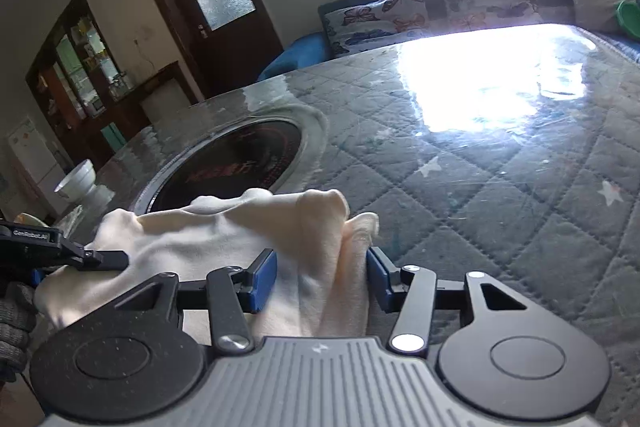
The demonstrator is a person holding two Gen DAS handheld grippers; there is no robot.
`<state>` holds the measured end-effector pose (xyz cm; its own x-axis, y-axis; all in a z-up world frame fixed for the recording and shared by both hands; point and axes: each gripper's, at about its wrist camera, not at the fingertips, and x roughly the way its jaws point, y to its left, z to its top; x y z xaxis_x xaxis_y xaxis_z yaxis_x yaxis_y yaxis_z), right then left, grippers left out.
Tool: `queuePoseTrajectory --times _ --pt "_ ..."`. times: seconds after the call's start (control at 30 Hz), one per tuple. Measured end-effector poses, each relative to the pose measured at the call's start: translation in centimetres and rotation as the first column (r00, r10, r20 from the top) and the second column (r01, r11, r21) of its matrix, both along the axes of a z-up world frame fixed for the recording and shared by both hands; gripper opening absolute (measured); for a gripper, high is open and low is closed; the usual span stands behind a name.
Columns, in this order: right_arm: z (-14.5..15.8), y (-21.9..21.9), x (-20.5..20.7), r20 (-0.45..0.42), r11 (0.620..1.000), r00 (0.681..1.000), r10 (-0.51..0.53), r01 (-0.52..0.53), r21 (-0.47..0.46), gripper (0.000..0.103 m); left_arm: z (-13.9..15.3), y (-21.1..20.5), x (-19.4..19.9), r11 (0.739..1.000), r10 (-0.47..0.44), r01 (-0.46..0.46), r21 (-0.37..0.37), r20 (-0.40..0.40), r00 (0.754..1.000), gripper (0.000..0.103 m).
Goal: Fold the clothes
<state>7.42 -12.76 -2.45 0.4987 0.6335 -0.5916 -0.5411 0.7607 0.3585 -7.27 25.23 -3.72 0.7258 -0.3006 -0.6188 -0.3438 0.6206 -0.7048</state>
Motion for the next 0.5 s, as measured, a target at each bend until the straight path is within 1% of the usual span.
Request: queuePoseTrajectory --times 0.07,0.1,0.23,0.33,0.43,0.5 --pt "0.1 0.2 -0.1 -0.004 1.0 1.0 0.014 -0.014 -0.003 0.035 0.1 -0.3 0.1 1.0 -0.003 0.003 0.019 -0.002 1.0 0.026" --pt "0.1 0.3 -0.2 -0.008 1.0 1.0 0.018 -0.018 -0.003 0.033 0.2 -0.4 0.1 1.0 -0.005 0.005 0.029 -0.004 1.0 0.026" --pt "0.3 0.3 -0.3 -0.023 1.0 0.999 0.022 -0.022 0.005 0.032 0.6 -0.9 0.3 0.997 -0.015 0.015 0.072 -0.009 1.0 0.027" --pt "0.4 0.3 -0.2 -0.029 1.0 0.999 0.018 -0.018 0.007 0.032 0.8 -1.6 0.4 0.994 -0.026 0.027 0.111 -0.006 1.0 0.031" --pt "0.4 0.4 -0.2 -0.033 1.0 0.999 0.011 -0.011 0.005 0.034 1.1 -2.2 0.5 0.988 -0.041 0.041 0.15 -0.003 0.999 0.036" --pt "0.4 0.5 -0.2 -0.035 1.0 0.999 0.01 -0.01 0.006 0.038 1.3 -2.5 0.6 0.984 -0.051 0.051 0.173 -0.004 0.999 0.038"
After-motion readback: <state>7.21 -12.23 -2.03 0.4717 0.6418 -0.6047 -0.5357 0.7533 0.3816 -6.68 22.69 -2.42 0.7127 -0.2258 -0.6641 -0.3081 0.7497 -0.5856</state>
